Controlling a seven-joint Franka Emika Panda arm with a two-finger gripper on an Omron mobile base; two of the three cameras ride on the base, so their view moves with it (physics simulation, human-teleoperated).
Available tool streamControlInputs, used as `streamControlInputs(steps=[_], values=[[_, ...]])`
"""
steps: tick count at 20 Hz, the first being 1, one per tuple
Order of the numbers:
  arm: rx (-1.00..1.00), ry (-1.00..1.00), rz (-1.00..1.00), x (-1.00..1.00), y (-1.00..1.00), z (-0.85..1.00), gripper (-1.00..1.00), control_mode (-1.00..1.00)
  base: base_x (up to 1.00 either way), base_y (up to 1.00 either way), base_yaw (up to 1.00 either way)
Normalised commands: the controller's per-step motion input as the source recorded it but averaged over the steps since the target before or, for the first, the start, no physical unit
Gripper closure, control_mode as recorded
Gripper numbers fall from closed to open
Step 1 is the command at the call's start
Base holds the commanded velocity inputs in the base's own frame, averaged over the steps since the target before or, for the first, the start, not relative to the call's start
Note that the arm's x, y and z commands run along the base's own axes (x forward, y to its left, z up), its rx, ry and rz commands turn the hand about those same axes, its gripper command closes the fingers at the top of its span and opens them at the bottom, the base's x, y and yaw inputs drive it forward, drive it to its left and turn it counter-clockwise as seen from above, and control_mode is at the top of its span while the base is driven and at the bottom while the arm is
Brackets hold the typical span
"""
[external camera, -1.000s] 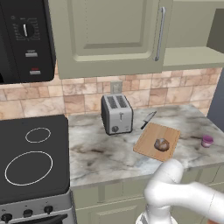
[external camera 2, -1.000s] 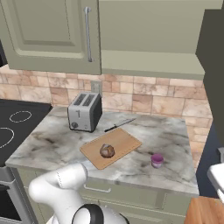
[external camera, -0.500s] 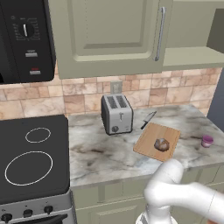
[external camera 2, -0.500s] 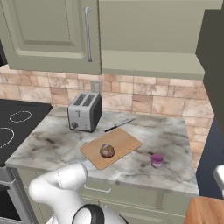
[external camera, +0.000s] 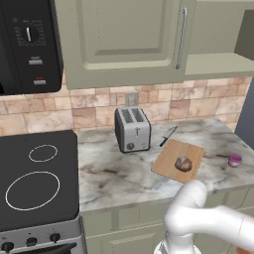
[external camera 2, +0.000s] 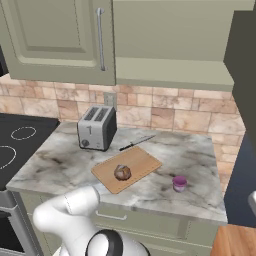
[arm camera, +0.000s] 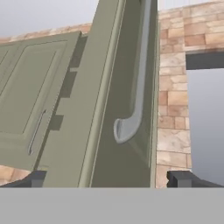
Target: Pick the bread, place it on the cutting board, pick the jam, place it on the counter, and close the cabinet.
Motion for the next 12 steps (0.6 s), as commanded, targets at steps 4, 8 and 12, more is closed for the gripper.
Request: streamControlInputs(steps=[4, 8, 12], values=[[0.00, -0.02, 0.24, 0.06, 0.00, -0.01, -1.00, -1.00, 0.00, 0.00, 0.00], [0.00, -0.01, 0.28, 0.03, 0.04, 0.00, -1.00, -1.00, 0.00, 0.00, 0.00], [0.00, 0.00, 0.28, 0.11, 0.09, 0.00, -1.00, -1.00, 0.00, 0.00, 0.00]])
